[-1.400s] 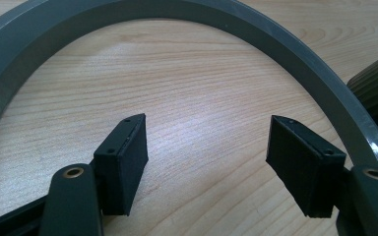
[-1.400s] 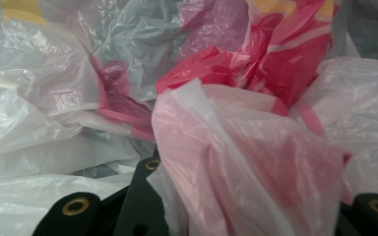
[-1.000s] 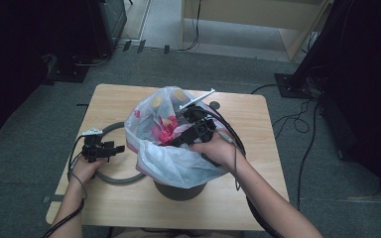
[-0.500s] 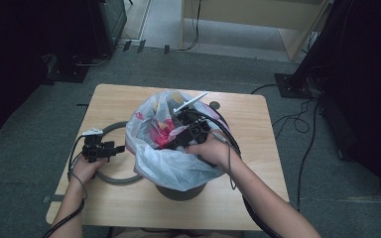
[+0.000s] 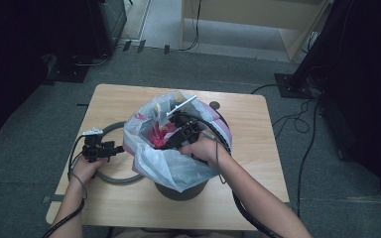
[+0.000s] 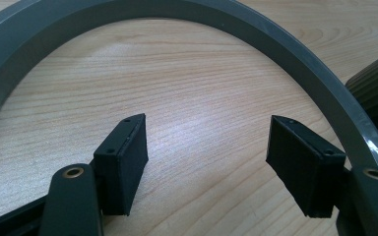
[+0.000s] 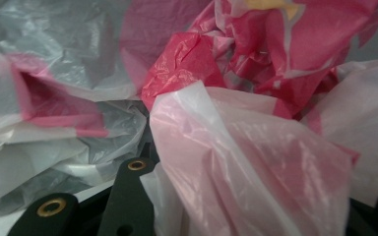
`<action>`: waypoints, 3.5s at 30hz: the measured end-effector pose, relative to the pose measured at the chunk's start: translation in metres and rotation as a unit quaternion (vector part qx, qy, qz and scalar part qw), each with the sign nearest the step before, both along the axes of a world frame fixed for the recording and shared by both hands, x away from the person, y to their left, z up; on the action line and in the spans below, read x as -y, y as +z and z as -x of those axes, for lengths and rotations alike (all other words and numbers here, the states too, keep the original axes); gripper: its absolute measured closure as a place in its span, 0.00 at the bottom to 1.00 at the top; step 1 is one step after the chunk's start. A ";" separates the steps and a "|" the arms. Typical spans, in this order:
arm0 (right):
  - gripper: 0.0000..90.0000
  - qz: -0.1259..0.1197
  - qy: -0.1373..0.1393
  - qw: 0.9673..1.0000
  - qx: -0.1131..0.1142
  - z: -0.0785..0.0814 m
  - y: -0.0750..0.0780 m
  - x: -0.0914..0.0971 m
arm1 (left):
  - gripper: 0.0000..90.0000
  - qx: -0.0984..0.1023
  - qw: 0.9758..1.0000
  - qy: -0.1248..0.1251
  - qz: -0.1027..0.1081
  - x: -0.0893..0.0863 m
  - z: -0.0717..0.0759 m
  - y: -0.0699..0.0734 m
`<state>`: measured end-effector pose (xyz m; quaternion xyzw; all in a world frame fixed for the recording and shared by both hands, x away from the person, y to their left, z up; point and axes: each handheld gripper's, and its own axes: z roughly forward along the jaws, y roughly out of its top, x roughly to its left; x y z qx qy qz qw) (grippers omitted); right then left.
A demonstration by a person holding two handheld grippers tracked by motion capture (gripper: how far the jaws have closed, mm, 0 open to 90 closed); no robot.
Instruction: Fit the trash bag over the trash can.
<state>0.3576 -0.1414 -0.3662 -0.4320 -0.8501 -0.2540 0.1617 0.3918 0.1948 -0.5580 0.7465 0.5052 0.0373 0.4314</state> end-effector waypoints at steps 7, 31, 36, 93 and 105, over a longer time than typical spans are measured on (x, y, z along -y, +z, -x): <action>0.55 0.011 0.006 1.000 0.000 -0.003 -0.014 -0.010 | 0.36 0.000 1.000 -0.001 0.000 0.000 0.000 0.000; 0.28 0.021 -0.025 0.998 0.050 -0.010 -0.020 -0.015 | 0.36 0.002 1.000 -0.003 -0.001 0.001 -0.001 0.000; 0.28 0.024 -0.037 0.998 0.054 -0.008 0.000 -0.006 | 0.36 0.002 1.000 -0.003 -0.003 0.001 -0.001 0.000; 0.28 -0.031 -0.061 0.993 0.094 -0.005 0.108 0.087 | 0.36 0.003 1.000 0.000 0.002 0.001 0.000 -0.001; 0.28 -0.036 -0.091 0.992 0.078 -0.015 0.091 0.107 | 0.36 0.003 1.000 0.000 0.003 0.001 0.000 -0.001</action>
